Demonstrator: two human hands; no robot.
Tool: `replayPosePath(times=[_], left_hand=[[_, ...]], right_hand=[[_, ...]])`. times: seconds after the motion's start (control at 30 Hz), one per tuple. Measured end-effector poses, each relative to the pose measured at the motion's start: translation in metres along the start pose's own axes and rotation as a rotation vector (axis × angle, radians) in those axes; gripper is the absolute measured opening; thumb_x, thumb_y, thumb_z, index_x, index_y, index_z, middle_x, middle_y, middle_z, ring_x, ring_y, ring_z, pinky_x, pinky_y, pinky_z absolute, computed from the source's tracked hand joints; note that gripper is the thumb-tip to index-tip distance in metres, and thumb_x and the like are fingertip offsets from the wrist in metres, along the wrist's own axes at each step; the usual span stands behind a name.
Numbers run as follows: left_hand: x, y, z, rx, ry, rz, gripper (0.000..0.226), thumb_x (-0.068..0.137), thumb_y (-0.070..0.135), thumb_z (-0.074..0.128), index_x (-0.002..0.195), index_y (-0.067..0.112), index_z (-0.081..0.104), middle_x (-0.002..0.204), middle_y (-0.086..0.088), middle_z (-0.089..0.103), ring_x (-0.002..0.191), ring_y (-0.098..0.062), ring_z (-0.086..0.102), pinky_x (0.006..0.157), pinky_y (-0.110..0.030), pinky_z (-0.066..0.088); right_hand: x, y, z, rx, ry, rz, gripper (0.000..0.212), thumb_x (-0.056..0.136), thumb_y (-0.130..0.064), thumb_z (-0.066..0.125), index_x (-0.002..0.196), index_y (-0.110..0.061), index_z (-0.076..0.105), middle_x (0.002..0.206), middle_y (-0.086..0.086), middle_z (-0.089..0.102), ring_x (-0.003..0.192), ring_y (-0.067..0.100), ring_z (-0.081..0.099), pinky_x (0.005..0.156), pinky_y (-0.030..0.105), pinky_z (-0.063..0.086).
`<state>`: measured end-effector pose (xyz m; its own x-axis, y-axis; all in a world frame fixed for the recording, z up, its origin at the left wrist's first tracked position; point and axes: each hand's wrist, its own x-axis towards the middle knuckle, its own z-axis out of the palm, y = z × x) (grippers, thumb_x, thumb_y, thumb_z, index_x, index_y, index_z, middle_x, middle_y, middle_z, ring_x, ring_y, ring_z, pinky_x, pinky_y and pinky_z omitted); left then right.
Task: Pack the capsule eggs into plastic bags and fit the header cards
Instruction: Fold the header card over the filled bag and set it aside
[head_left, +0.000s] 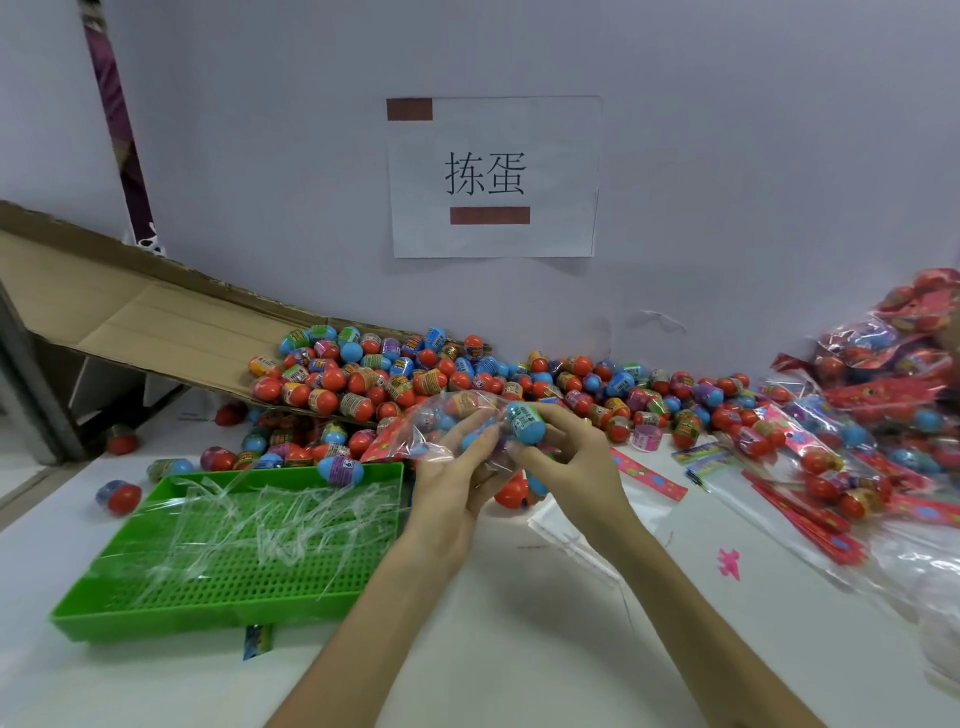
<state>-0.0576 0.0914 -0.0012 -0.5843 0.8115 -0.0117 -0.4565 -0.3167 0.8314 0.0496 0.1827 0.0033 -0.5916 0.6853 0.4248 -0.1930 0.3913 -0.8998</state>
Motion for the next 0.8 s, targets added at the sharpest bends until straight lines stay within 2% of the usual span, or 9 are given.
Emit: replayPosePath(times=[0.1,0.2,0.27,0.33,0.43,0.53,0.63,0.7,0.8], left_hand=[[0.002,0.001,-0.003,-0.065,0.052,0.003,0.032,0.098,0.010,0.065,0.129,0.006,0.066,0.105,-0.013,0.079,0.091,-0.021,0.078,0.085,-0.035,0.064],[0.003,0.005,-0.004,-0.168,0.064,-0.012,0.034,0.100,0.013,0.061,0.133,0.003,0.061,0.117,-0.018,0.076,0.104,-0.031,0.076,0.083,-0.038,0.065],[0.003,0.007,-0.004,-0.222,0.079,-0.029,0.035,0.101,0.017,0.062,0.133,0.001,0.061,0.121,-0.019,0.074,0.108,-0.034,0.074,0.078,-0.035,0.064],[0.002,0.007,-0.005,-0.224,0.076,-0.043,0.038,0.099,0.022,0.065,0.130,0.001,0.064,0.122,-0.019,0.074,0.109,-0.033,0.074,0.079,-0.034,0.064],[0.001,0.004,-0.004,-0.159,0.058,-0.052,0.047,0.088,0.023,0.072,0.131,0.004,0.066,0.124,-0.019,0.073,0.115,-0.033,0.072,0.087,-0.038,0.063],[0.000,0.000,-0.002,-0.144,0.026,-0.076,0.041,0.091,0.014,0.071,0.132,0.007,0.066,0.122,-0.017,0.074,0.117,-0.032,0.070,0.084,-0.036,0.063],[0.001,-0.001,-0.002,-0.128,0.021,-0.089,0.034,0.097,0.008,0.065,0.131,0.007,0.066,0.123,-0.018,0.074,0.120,-0.033,0.069,0.092,-0.039,0.062],[0.001,-0.001,-0.002,-0.113,0.022,-0.088,0.030,0.097,0.007,0.065,0.127,0.007,0.068,0.123,-0.018,0.074,0.118,-0.031,0.070,0.093,-0.039,0.062],[0.000,0.001,-0.002,-0.142,0.027,-0.086,0.030,0.096,0.009,0.065,0.125,0.008,0.069,0.121,-0.017,0.074,0.111,-0.028,0.073,0.086,-0.037,0.064]], right_hand=[[0.001,-0.001,-0.001,0.006,-0.034,-0.007,0.023,0.094,-0.014,0.072,0.110,-0.031,0.073,0.101,-0.013,0.075,0.098,0.008,0.071,0.078,0.019,0.057],[0.002,0.002,-0.004,-0.147,0.050,-0.062,0.022,0.094,-0.018,0.072,0.114,-0.027,0.072,0.098,-0.016,0.073,0.093,0.006,0.068,0.075,0.016,0.054],[0.002,0.004,-0.007,-0.390,0.082,-0.144,0.035,0.093,-0.020,0.073,0.128,-0.021,0.068,0.109,-0.019,0.066,0.099,0.003,0.063,0.083,0.013,0.053],[0.000,0.008,-0.008,-0.569,0.050,-0.181,0.053,0.095,-0.019,0.072,0.145,-0.017,0.055,0.120,-0.016,0.058,0.105,0.003,0.056,0.090,0.010,0.050],[-0.001,0.011,-0.007,-0.706,-0.017,-0.185,0.065,0.099,-0.015,0.065,0.157,-0.020,0.037,0.129,-0.009,0.056,0.103,0.003,0.051,0.084,0.005,0.046],[-0.002,0.010,-0.007,-0.844,-0.070,-0.168,0.060,0.106,-0.020,0.050,0.161,-0.023,0.026,0.135,-0.006,0.051,0.099,0.008,0.052,0.084,0.020,0.054],[-0.001,0.007,-0.008,-0.956,-0.144,-0.110,0.055,0.111,-0.028,0.034,0.163,-0.025,0.015,0.135,-0.004,0.046,0.097,0.015,0.056,0.079,0.032,0.057],[0.000,0.008,-0.009,-1.009,-0.188,-0.093,0.055,0.112,-0.034,0.028,0.163,-0.026,0.010,0.133,-0.005,0.044,0.092,0.015,0.056,0.071,0.030,0.056],[-0.001,0.008,-0.008,-0.964,-0.167,-0.102,0.062,0.104,-0.050,0.016,0.162,-0.028,0.015,0.124,-0.008,0.045,0.090,0.010,0.052,0.062,0.017,0.043]])
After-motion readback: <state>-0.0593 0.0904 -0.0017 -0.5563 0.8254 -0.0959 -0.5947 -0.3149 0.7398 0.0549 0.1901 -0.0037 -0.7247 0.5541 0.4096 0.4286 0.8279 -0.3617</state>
